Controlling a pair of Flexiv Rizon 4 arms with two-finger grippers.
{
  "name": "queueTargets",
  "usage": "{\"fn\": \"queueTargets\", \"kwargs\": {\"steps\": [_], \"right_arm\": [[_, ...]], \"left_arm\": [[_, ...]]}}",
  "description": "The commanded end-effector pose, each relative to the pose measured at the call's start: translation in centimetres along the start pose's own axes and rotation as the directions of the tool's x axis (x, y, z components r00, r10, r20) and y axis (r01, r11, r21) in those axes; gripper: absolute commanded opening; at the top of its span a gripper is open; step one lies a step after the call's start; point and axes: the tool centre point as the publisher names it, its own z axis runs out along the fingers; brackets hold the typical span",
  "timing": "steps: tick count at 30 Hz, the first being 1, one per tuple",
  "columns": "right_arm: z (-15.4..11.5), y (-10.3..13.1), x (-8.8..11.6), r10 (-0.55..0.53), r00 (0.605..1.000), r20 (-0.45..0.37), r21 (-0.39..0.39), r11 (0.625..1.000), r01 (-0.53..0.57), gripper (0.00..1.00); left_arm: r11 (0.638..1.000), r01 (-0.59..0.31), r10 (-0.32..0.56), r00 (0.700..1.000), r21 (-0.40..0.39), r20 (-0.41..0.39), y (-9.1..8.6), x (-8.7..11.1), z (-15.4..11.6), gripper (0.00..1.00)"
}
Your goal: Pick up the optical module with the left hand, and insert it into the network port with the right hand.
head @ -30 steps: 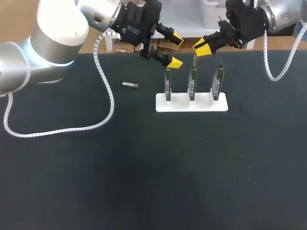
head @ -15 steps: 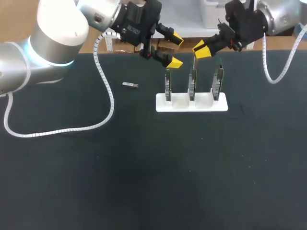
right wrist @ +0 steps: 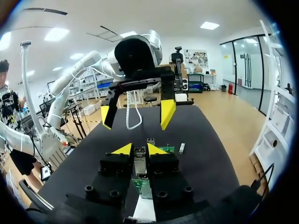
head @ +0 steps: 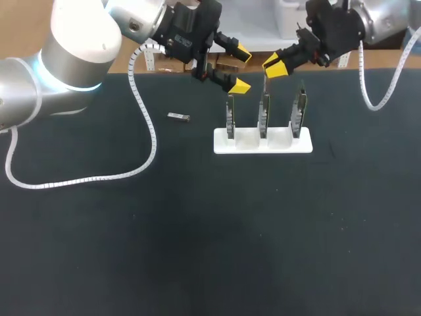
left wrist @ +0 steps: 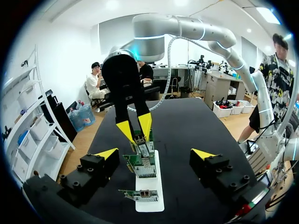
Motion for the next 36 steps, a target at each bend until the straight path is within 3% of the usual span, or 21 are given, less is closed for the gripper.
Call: {"fn": "queueTargets", "kwargs": {"steps": [1,14,36], "right_arm": [[0.2,-0.1,0.2,0.003,1.000,0.003,-0.002,1.000,-0.003,0.00],[-0.2,0.1,-0.4,-0.005,1.000,-0.023,0.015,1.000,0.005,0.00],[0.1,0.0,0.5,0.013,1.000,-0.025,0.028,1.000,-0.012,0.00]], "left_arm": [[1.000,0.001,-0.001,1.000,0.005,-0.006,0.2,-0.1,0.0,1.00],[1.000,0.001,-0.001,1.000,0.005,-0.006,0.2,-0.1,0.0,1.00],[1.000,0.001,-0.001,1.000,0.005,-0.006,0.2,-0.1,0.0,1.00]]}}
